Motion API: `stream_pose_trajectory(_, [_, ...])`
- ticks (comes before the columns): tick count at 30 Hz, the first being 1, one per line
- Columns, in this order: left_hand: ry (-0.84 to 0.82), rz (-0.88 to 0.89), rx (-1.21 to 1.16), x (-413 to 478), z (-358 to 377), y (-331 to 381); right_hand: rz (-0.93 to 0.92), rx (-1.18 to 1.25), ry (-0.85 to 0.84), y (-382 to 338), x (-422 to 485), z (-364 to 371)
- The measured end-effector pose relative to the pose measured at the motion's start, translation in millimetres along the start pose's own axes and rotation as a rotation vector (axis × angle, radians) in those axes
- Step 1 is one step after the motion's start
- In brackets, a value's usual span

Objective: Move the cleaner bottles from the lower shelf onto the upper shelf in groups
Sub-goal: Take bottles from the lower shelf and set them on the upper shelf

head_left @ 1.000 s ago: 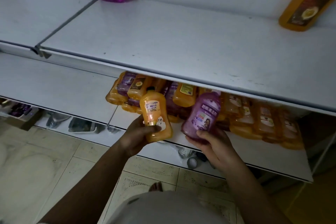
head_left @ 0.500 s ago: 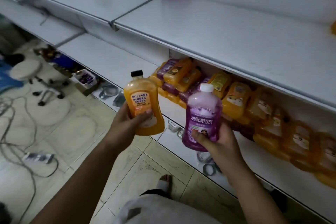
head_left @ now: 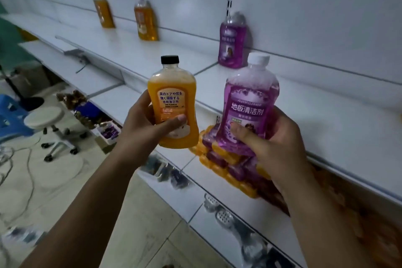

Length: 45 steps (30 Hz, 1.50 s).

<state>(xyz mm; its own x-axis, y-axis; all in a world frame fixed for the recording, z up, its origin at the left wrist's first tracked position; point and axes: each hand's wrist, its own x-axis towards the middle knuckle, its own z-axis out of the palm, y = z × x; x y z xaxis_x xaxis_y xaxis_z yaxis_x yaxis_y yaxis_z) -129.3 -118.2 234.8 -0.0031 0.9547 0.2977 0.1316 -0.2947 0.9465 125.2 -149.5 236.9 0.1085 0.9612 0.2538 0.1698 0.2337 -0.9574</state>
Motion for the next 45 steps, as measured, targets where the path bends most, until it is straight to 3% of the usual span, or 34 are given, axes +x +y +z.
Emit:
stream_pose_trajectory(13, [-0.256, 0.162, 0.006, 237, -36, -25, -0.045, -0.155, 0.404, -19, 175, 43])
stream_pose_trajectory(20, [-0.38, 0.157, -0.034, 320, -46, -39, 0.016, -0.232, 0.493, -5, 249, 32])
stream_pose_trajectory(34, [-0.439, 0.168, -0.041, 356, -34, -58, 0.029, -0.357, 0.617, 50, 286, 28])
stream_pose_trajectory(45, [-0.438, 0.16, -0.031, 350, -37, -61, 0.038, -0.419, 0.602, 56, 287, 28])
